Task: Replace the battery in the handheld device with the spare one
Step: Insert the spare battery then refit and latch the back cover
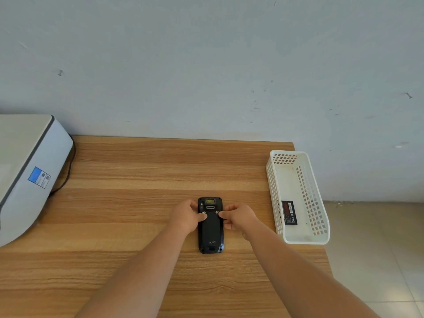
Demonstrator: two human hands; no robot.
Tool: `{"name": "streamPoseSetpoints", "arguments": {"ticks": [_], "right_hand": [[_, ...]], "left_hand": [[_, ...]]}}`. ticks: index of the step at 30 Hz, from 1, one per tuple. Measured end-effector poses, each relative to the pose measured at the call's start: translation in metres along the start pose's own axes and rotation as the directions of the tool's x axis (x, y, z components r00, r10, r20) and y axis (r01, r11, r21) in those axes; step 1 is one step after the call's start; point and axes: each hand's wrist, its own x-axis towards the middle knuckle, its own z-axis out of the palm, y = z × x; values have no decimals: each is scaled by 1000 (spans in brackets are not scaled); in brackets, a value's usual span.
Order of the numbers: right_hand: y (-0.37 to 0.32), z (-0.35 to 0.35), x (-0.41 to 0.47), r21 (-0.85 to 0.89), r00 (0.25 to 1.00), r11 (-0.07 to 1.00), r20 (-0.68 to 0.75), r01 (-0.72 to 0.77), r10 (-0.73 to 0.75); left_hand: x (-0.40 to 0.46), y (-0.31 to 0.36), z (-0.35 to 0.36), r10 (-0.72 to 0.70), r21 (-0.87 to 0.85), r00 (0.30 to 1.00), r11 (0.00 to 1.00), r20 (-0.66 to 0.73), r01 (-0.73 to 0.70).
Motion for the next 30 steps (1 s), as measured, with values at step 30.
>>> {"name": "streamPoseSetpoints", "arguments": {"ticks": [30], "right_hand": [[12, 10, 0, -74, 997, 997, -74, 21, -27]], "left_hand": [[-6, -9, 9, -65, -177, 997, 982, 32, 69]]}}
